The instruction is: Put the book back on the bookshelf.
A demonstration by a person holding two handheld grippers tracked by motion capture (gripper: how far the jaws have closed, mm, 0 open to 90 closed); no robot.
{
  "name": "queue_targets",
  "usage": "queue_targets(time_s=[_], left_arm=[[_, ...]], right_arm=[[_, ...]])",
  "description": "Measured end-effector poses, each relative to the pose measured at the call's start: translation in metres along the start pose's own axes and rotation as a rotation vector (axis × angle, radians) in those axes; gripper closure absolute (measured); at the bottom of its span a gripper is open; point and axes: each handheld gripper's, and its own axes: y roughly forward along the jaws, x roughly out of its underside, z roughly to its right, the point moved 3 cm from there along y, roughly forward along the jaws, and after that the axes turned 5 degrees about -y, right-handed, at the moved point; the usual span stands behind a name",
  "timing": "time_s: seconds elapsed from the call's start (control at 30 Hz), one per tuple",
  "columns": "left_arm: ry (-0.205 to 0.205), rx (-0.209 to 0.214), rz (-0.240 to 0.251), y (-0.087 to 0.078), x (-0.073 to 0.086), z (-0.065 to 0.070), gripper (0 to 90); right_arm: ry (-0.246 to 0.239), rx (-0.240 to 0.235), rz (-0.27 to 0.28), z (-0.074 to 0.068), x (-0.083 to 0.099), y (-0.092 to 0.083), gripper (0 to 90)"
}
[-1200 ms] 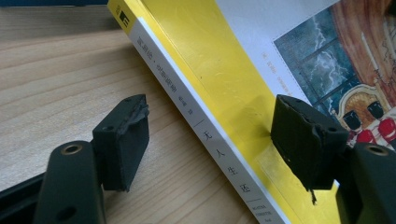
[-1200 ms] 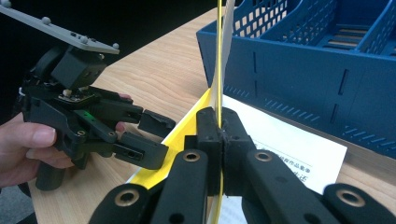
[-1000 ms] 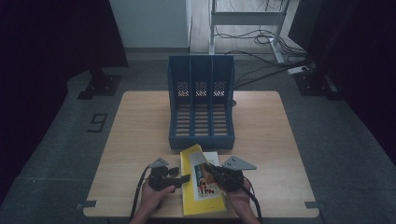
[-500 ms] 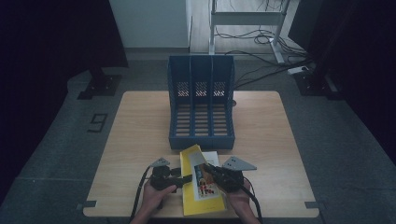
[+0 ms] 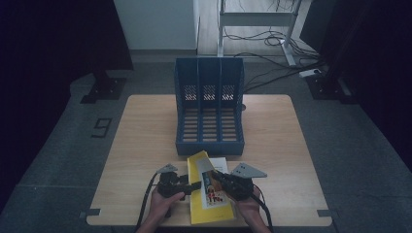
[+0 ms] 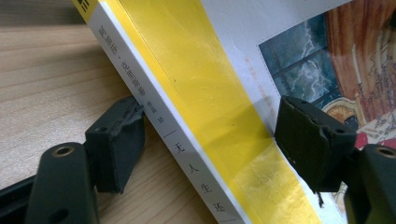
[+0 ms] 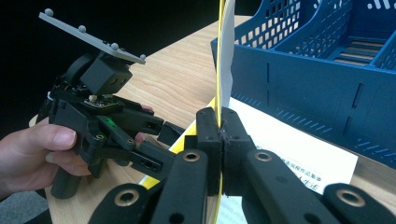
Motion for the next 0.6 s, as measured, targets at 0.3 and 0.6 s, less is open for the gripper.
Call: queue_targets(time_s=[0.3,0.6], left_arm=[[-0.042,0.005,0.01,-0.001,-0.0007,-0.0002,27.7],[-0.056,0.017,0.005,-0.0011,-0.0007,-0.0008,30.0]], right_arm=[[-0.002,-0.008,0.009,0.0005,0.0001,-0.0008,87.9],[-0.007,-0.014,0.01,0.0008,0.0007,-0.0011,87.9]])
